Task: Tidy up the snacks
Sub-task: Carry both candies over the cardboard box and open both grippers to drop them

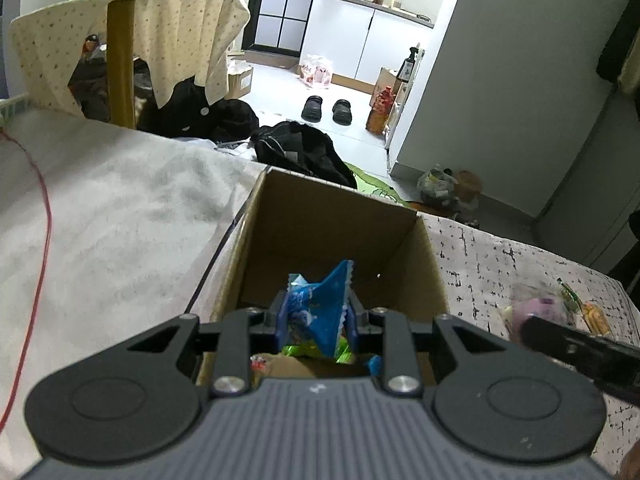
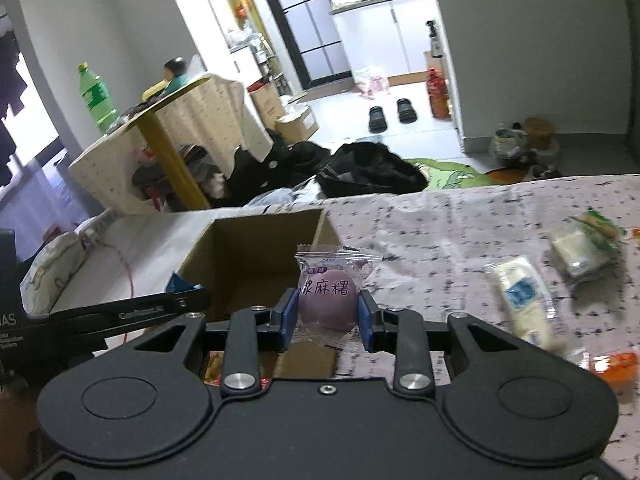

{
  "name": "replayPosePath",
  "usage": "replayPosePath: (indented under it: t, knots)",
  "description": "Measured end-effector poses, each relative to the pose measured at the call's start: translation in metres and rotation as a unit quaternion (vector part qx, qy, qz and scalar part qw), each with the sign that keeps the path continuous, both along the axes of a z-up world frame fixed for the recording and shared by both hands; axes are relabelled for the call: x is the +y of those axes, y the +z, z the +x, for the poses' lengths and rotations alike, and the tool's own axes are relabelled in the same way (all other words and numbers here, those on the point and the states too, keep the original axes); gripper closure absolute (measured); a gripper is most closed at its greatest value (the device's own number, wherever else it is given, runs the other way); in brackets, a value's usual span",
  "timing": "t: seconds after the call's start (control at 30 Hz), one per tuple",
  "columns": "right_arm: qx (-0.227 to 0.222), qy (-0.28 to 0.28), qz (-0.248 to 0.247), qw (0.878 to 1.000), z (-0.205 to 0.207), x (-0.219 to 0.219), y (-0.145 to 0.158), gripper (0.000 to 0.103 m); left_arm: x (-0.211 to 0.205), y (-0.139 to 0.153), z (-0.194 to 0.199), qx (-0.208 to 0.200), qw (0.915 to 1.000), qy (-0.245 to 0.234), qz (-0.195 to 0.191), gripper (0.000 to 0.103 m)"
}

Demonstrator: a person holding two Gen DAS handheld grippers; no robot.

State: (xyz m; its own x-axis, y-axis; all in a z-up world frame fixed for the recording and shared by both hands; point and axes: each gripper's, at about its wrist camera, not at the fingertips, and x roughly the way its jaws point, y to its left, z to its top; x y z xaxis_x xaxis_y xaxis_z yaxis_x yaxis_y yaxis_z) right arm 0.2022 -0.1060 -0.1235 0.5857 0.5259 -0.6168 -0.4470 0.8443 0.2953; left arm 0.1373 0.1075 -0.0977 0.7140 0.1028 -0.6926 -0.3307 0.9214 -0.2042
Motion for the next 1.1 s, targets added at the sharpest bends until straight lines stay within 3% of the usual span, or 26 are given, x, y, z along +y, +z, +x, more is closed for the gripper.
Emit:
replayPosePath:
  t: [0.2, 0.3, 0.37, 0.43, 0.63, 0.7, 0.77, 0.83, 0.9, 1.1]
  knots:
    - [0.002, 0.027, 0.002, 1.0, 0.0, 0.024, -0.003, 0.072, -0.001, -0.001, -0.001, 0.007, 1.0, 0.003, -0.001, 0.076]
    - [0.003, 0.035, 0.003, 0.999, 0.0, 0.029, -0.002, 0.072, 0.0, 0.015, -0.014, -0.033, 0.9991, 0.025, -0.01, 0.071]
    - [0.007, 0.039, 0.007, 0.999, 0.001, 0.029, -0.002, 0.072, -0.001, 0.027, -0.021, -0.053, 0.9981, 0.031, -0.005, 0.052]
    - [0.01, 0.04, 0.01, 0.999, 0.002, 0.032, -0.002, 0.072, -0.002, 0.037, -0.025, -0.057, 0.9976, 0.039, 0.009, 0.043]
    - [0.014, 0.046, 0.024, 0.999, 0.003, 0.038, 0.0, 0.068, 0.001, 0.05, -0.035, -0.051, 0.9967, 0.06, 0.017, 0.031]
    - [0.011, 0.048, 0.026, 0.998, 0.003, 0.038, 0.004, 0.047, 0.004, 0.05, -0.038, -0.047, 0.9963, 0.07, 0.015, 0.03]
    - [-0.001, 0.038, 0.032, 0.999, 0.001, 0.031, 0.01, 0.034, 0.006, 0.05, -0.042, -0.042, 0.996, 0.077, 0.014, 0.028]
    - [-0.004, 0.03, 0.036, 0.999, 0.0, 0.023, 0.015, 0.031, 0.006, 0.049, -0.043, -0.03, 0.9962, 0.081, 0.012, 0.028]
    - [-0.007, 0.018, 0.043, 0.999, -0.002, 0.01, 0.019, 0.02, 0.004, 0.05, -0.043, -0.023, 0.9967, 0.077, 0.014, 0.028]
    - [-0.021, -0.017, 0.027, 0.999, -0.004, -0.026, 0.022, 0.009, -0.013, 0.054, -0.039, -0.029, 0.9983, 0.049, 0.012, 0.023]
